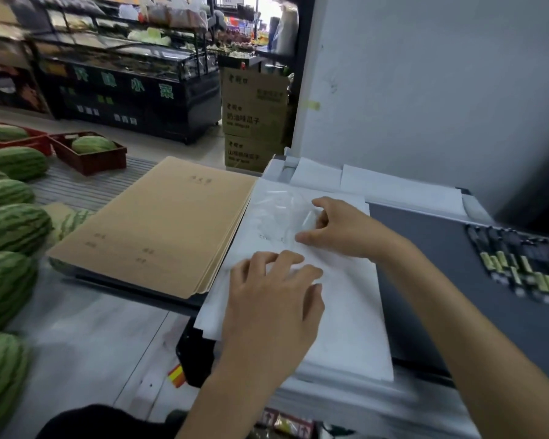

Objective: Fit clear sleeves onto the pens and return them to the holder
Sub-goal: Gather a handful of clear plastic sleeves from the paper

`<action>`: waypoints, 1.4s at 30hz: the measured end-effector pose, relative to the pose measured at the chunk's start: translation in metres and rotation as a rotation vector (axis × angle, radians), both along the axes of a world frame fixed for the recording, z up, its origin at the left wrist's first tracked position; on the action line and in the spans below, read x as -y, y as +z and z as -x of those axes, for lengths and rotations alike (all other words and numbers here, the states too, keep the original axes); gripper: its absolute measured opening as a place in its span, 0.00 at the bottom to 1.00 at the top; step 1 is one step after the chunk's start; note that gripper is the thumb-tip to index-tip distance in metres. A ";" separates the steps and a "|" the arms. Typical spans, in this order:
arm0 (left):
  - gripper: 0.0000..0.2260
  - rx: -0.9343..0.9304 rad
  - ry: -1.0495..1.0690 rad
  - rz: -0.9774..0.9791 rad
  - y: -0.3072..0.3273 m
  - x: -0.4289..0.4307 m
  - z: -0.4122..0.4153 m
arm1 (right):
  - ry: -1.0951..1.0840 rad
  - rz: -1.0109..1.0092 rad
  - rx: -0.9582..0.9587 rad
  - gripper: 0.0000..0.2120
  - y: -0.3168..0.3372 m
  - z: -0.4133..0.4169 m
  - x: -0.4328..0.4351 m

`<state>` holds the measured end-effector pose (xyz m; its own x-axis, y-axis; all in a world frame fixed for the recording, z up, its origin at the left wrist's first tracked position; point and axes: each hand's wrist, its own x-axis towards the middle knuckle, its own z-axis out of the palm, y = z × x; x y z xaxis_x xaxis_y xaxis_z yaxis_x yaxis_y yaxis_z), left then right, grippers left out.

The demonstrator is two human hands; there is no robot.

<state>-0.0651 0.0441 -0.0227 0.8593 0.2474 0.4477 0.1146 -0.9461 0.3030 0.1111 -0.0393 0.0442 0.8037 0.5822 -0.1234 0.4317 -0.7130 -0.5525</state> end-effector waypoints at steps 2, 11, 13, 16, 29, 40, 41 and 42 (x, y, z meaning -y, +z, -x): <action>0.14 -0.001 -0.002 0.008 0.001 0.000 0.000 | -0.024 -0.048 0.021 0.33 -0.002 0.000 -0.009; 0.14 0.042 -0.013 0.048 0.000 0.000 0.000 | -0.036 -0.030 0.040 0.42 0.007 0.001 -0.009; 0.12 0.061 -0.008 0.070 0.000 0.002 0.000 | -0.011 -0.009 0.025 0.44 0.010 0.003 0.000; 0.09 0.086 0.012 0.127 0.003 0.002 0.000 | 0.052 0.002 -0.003 0.47 0.013 0.007 0.007; 0.11 -0.019 -0.002 0.026 0.013 0.001 0.000 | 0.006 -0.087 0.139 0.30 0.014 -0.016 0.011; 0.09 0.060 -0.062 -0.002 0.011 -0.002 -0.015 | -0.058 0.161 0.131 0.23 0.014 -0.119 -0.022; 0.09 0.062 -0.066 0.010 0.010 -0.003 -0.014 | -0.058 0.213 0.091 0.26 0.011 -0.124 -0.025; 0.09 0.068 -0.071 0.021 0.008 -0.004 -0.014 | -0.067 0.244 0.048 0.28 0.008 -0.129 -0.028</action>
<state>-0.0512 0.0482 -0.0145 0.8430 0.1967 0.5006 0.0256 -0.9444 0.3279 0.2402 -0.0115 0.0523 0.8475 0.4855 -0.2146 0.4008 -0.8504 -0.3408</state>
